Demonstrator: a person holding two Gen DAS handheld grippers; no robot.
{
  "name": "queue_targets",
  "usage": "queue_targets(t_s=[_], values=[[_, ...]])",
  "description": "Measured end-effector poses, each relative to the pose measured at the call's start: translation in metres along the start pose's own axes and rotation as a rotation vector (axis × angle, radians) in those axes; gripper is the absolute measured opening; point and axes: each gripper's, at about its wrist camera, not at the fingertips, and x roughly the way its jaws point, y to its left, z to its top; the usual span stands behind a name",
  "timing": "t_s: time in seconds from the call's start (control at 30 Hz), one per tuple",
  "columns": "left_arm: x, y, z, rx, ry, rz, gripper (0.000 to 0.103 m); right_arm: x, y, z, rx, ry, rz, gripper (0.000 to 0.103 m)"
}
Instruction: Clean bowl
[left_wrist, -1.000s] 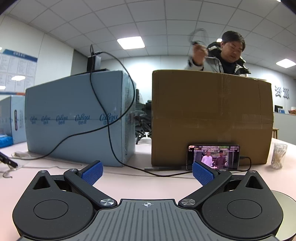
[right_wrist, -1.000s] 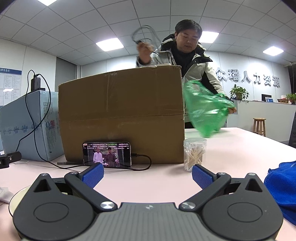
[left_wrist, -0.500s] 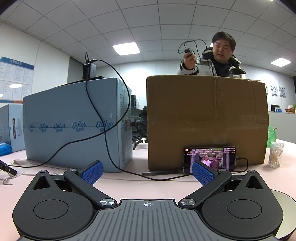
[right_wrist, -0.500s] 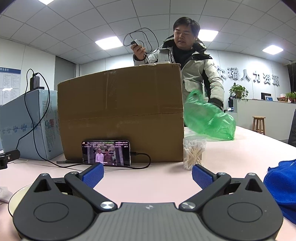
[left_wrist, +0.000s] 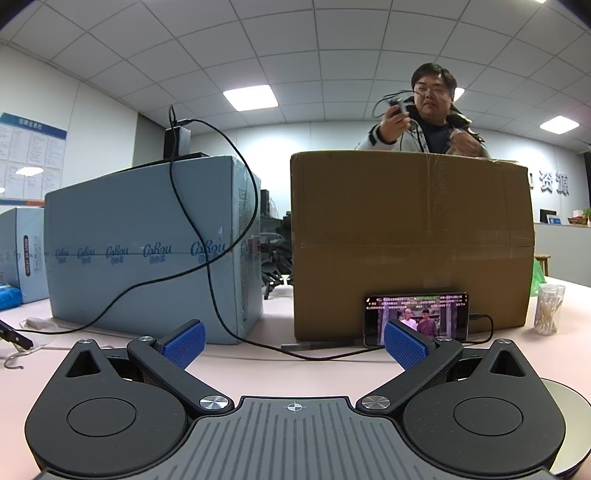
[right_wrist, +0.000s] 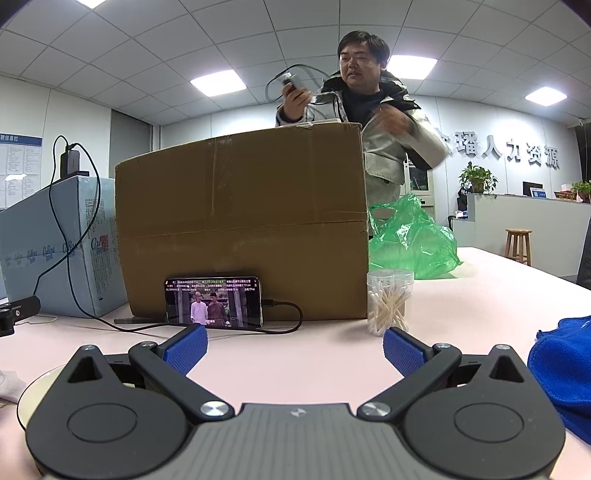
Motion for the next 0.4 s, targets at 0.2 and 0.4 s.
queue_targets(t_s=[0.2, 0.4], values=[[-0.0002, -0.0004, 0.0001, 0.003, -0.003, -0.004, 0.103, -0.0020, -0.0010, -0.0004, 0.000, 0.000, 0.001, 0.103], [-0.0003, -0.0003, 0.0002, 0.005, -0.007, -0.011, 0.103, -0.0025, -0.0010, -0.0003, -0.001, 0.000, 0.002, 0.103]])
